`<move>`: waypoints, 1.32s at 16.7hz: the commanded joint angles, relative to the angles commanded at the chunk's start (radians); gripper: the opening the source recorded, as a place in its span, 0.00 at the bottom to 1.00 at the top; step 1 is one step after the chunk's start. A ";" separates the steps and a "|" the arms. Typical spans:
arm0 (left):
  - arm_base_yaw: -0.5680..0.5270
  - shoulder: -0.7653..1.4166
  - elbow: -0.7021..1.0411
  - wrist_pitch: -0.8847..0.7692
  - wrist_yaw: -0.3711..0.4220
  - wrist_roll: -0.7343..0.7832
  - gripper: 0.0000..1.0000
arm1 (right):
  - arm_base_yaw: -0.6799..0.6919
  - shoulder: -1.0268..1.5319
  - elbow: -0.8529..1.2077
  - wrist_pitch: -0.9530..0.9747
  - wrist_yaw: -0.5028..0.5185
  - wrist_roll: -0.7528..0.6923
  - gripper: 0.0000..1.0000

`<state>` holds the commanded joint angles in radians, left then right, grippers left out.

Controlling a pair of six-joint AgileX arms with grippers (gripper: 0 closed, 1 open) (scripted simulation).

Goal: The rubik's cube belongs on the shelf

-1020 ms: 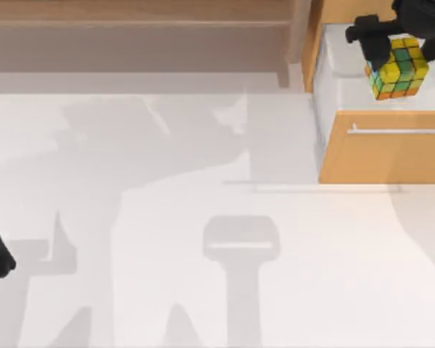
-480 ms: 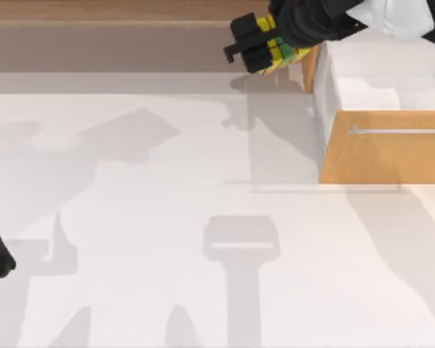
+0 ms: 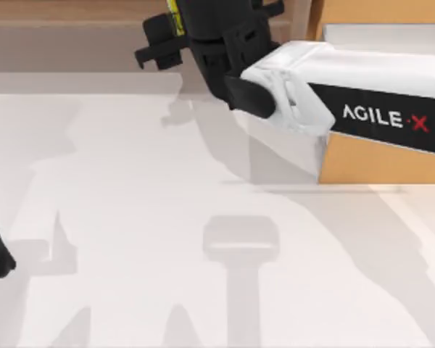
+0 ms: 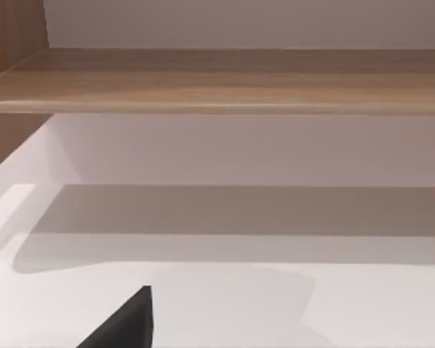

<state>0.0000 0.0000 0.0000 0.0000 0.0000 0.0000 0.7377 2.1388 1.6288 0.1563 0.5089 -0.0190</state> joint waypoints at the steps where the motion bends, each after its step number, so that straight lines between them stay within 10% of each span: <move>1: 0.000 0.000 0.000 0.000 0.000 0.000 1.00 | 0.014 0.027 -0.010 0.103 0.039 -0.010 0.00; 10: 0.000 0.000 0.000 0.000 0.000 0.000 1.00 | 0.092 0.246 -0.031 0.771 0.332 -0.094 0.00; 22: 0.000 0.000 0.000 0.000 0.000 0.000 1.00 | 0.076 0.300 0.043 0.779 0.341 -0.099 0.00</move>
<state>0.0000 0.0000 0.0000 0.0000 0.0000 0.0000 0.8140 2.4388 1.6714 0.9352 0.8494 -0.1176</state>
